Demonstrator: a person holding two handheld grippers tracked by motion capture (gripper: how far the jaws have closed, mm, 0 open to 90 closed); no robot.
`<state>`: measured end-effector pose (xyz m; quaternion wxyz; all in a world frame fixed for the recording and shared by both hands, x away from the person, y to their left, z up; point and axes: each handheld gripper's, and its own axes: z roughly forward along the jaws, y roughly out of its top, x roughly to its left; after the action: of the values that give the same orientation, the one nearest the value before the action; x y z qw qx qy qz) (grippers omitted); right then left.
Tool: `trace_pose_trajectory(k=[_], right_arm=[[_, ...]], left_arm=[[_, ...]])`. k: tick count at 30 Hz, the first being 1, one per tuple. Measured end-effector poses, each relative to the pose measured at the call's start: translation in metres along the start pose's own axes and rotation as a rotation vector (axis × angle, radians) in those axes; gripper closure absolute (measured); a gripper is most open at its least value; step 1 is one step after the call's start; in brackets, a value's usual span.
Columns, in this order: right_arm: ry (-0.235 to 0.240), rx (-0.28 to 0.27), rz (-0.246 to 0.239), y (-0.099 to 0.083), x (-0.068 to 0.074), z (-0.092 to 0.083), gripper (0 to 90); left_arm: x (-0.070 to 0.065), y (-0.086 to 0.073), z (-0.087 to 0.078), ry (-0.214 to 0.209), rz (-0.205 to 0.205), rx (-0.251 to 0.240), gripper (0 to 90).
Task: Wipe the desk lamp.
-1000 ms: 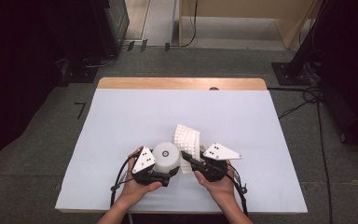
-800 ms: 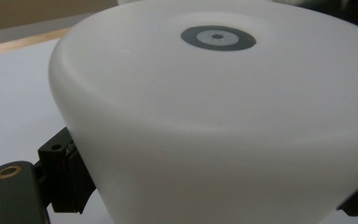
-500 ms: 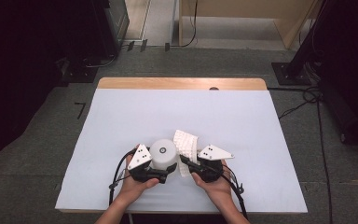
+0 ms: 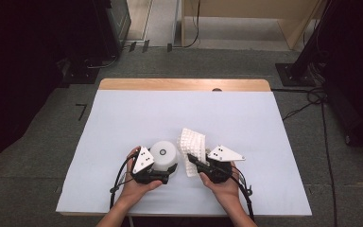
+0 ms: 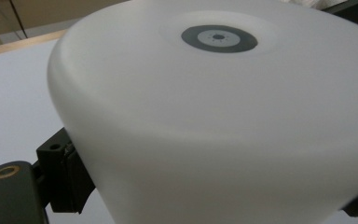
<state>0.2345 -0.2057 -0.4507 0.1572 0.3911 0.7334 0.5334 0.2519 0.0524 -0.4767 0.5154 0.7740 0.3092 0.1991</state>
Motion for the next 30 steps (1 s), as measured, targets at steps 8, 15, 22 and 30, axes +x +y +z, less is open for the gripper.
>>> trace_pose_trajectory(k=[8, 15, 22, 30], right_arm=[[-0.012, 0.003, 0.008, 0.0, -0.005, 0.0, 73.8], [-0.004, 0.024, -0.004, -0.004, -0.002, 0.005, 73.8], [0.005, 0.032, -0.004, -0.006, 0.0, 0.008, 73.8], [0.043, 0.025, -0.017, -0.005, 0.014, 0.012, 73.8]], left_arm=[[-0.019, 0.0, -0.008, 0.139, -0.075, -0.018, 0.4], [-0.025, 0.0, 0.002, 0.169, -0.072, 0.067, 8.2], [0.002, 0.018, -0.025, -0.054, -0.044, -0.107, 8.3], [0.006, 0.016, -0.023, -0.171, -0.026, -0.079, 8.3]])
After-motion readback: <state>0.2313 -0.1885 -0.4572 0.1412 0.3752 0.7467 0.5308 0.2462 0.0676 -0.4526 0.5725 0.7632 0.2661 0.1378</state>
